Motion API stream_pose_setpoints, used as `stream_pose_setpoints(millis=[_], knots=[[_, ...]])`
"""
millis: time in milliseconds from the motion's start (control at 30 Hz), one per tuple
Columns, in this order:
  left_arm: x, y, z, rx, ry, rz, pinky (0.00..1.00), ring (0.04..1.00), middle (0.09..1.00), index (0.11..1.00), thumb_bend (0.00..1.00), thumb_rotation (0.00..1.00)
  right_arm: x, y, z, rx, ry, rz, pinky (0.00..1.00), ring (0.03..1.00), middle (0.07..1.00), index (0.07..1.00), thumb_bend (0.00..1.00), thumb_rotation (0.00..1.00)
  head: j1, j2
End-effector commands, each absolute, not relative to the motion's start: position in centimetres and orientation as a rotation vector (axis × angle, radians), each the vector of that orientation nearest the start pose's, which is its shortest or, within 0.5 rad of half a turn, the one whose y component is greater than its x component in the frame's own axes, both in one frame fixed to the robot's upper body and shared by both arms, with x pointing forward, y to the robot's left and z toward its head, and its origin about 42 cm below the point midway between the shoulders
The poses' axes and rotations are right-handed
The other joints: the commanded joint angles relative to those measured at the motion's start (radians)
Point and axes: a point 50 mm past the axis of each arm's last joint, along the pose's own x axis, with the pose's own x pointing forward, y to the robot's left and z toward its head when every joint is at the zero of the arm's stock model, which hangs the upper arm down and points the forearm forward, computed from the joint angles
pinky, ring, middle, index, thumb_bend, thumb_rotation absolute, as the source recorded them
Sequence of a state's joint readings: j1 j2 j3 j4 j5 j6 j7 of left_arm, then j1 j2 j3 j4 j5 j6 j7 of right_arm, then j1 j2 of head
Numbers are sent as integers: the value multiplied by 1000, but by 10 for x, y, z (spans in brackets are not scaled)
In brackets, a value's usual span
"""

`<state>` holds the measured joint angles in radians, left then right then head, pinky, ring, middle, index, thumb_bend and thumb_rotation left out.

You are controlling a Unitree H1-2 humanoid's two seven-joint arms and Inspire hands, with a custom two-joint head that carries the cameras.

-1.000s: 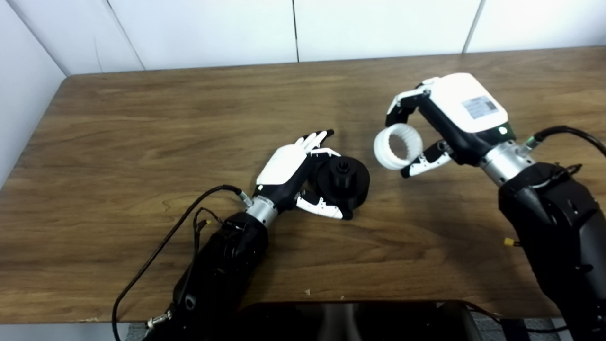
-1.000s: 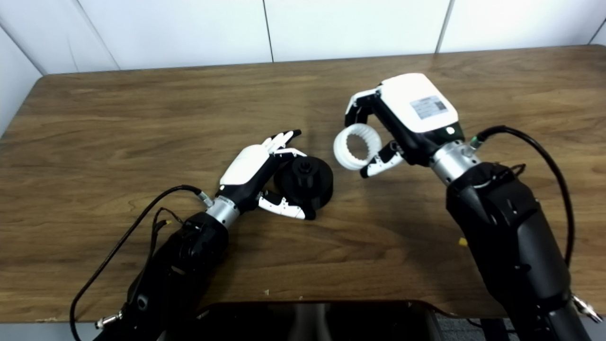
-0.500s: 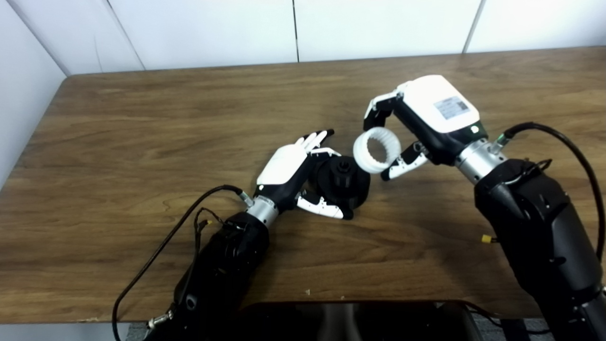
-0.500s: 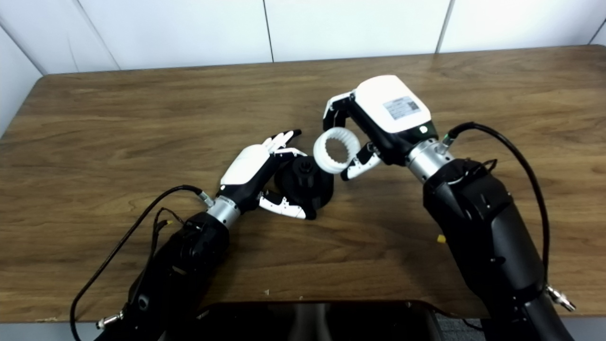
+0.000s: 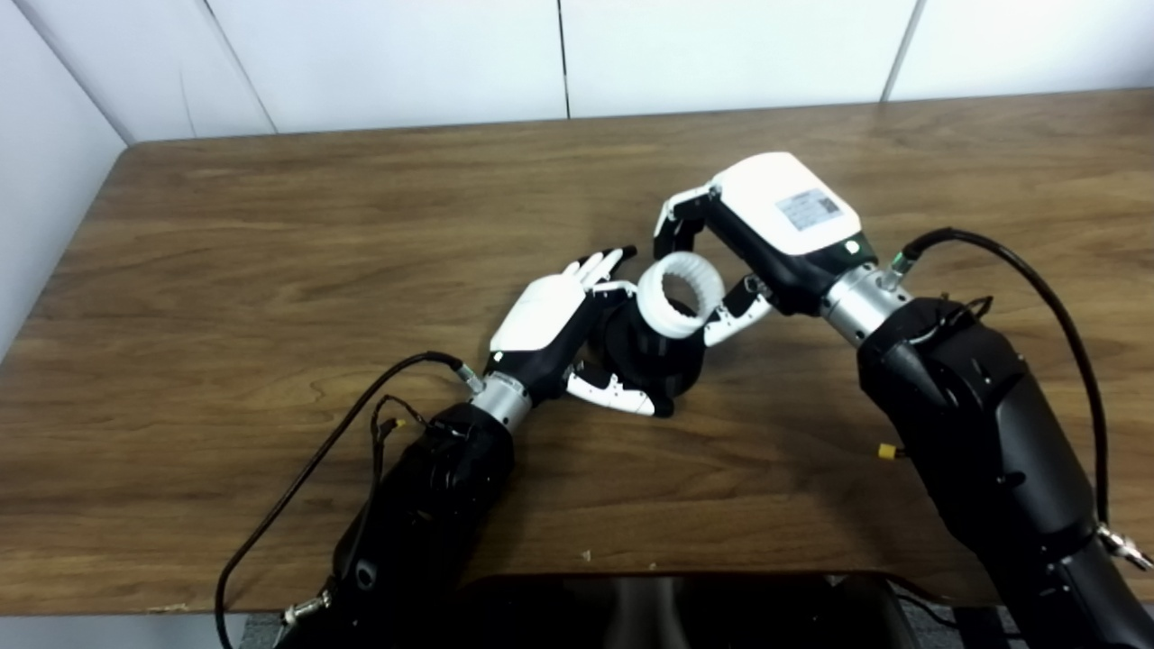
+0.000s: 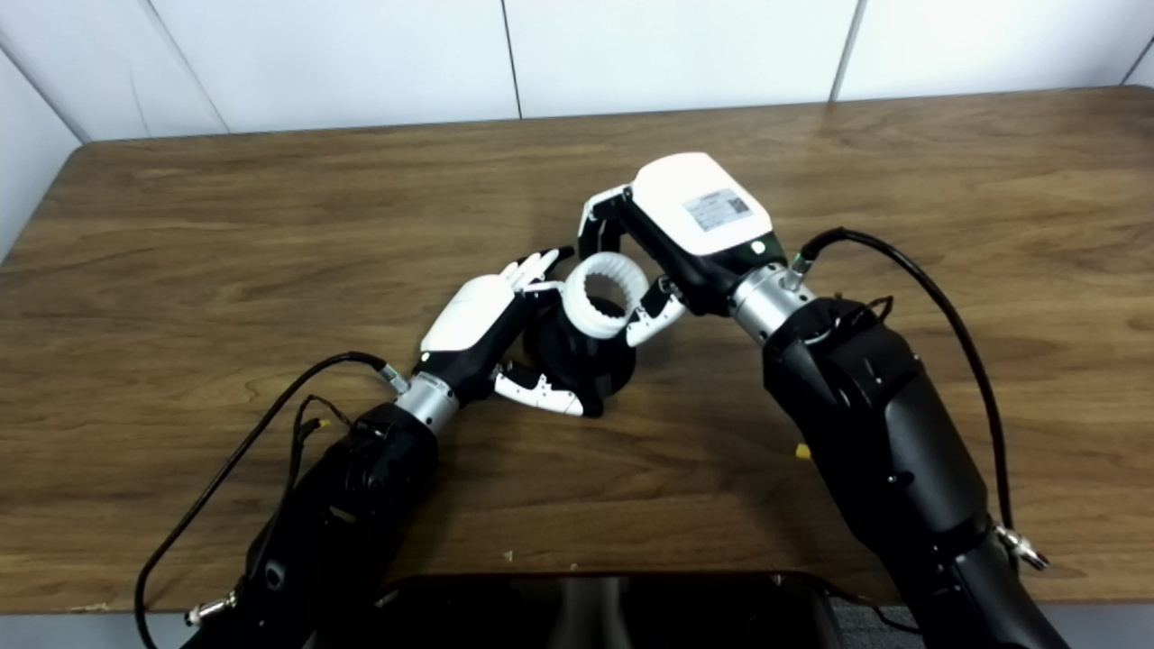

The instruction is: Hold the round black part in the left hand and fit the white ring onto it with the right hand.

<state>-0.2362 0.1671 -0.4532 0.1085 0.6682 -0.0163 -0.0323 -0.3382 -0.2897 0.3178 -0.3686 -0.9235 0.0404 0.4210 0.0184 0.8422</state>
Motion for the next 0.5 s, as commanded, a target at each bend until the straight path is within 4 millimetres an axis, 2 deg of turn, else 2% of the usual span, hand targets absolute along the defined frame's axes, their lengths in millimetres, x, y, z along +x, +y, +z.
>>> stream_pose_setpoints(millis=[0, 467], knots=[[334, 130, 112, 964, -221, -481, 1000, 1000, 1000, 649, 994, 343, 334, -157, 272, -1289, -598, 387, 734, 619, 469, 518, 527, 8, 0, 1], [333, 131, 114, 964, -220, -480, 1000, 1000, 1000, 650, 993, 348, 339, -151, 260, -1307, -563, 420, 758, 627, 466, 523, 526, 9, 4, 9]])
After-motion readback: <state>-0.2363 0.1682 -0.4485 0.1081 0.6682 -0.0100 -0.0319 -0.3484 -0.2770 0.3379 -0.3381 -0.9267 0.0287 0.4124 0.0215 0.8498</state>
